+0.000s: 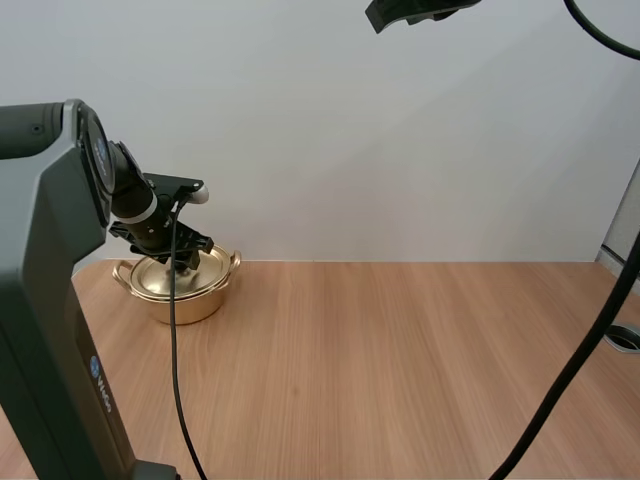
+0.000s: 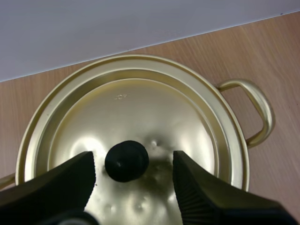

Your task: Open the pot, put the car inside, and close it

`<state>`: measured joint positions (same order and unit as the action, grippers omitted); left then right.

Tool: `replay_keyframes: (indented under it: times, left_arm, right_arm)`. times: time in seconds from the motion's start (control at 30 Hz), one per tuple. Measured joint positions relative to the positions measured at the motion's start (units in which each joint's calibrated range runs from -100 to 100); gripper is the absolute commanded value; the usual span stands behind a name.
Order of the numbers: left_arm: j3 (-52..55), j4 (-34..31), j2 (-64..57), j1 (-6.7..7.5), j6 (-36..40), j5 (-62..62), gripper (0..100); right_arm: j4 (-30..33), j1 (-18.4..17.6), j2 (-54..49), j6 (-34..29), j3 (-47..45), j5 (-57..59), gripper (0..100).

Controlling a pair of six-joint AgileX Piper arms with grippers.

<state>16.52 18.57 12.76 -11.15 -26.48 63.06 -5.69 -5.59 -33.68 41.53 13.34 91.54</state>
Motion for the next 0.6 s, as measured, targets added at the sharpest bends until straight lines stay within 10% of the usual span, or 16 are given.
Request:
replay_keyframes:
  times: [0.27, 0.6]
  left_arm:
    - [0.00, 0.00, -0.16, 0.00, 0.00, -0.20, 98]
    - [1.35, 16.08, -14.54, 0.00, -3.85, -6.77, 89]
  right_arm:
    - [0.00, 0.00, 0.00, 0.00, 0.00, 0.13, 0]
    - [1.52, 0.00, 0.05, 0.00, -6.15, -5.24, 0]
